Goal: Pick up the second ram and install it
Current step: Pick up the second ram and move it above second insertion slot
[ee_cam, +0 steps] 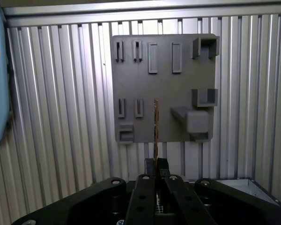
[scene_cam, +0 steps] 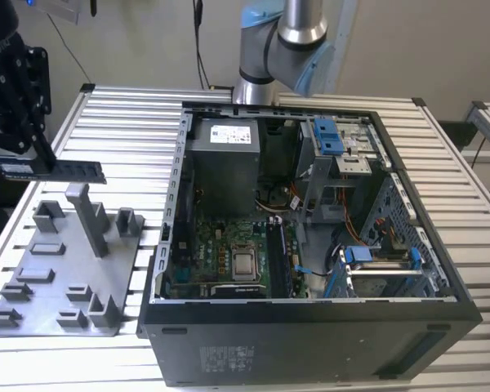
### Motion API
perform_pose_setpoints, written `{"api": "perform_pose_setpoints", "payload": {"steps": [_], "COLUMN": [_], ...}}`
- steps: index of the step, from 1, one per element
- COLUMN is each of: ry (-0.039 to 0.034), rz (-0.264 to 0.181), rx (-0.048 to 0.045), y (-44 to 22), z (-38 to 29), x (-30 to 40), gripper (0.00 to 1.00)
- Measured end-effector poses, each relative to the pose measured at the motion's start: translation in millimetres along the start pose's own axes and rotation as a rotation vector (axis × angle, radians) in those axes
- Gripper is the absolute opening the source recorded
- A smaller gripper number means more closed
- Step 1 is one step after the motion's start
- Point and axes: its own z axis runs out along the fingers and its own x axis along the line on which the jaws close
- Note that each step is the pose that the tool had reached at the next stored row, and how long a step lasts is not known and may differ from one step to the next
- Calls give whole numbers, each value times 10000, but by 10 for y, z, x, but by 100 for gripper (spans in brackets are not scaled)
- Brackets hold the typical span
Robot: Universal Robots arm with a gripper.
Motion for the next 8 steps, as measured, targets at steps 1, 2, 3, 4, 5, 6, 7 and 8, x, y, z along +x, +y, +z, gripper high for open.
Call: {"api": "perform_pose_setpoints", "payload": {"steps": [1, 2, 3, 4, 5, 6, 7, 8], "ry": [-2, -3, -5, -6, -7, -8, -9, -10], "rz": [0, 0, 1, 0, 1, 1, 1, 1], "rx": [1, 1, 1, 0, 1, 0, 0, 0], "y": [-14, -28, -43, -57, -71, -85, -98, -111], "z": [1, 2, 3, 3, 4, 5, 5, 6], "x": [-1, -2, -3, -4, -5, -6, -7, -8], "gripper": [14, 14, 14, 14, 14, 14, 14, 14]}}
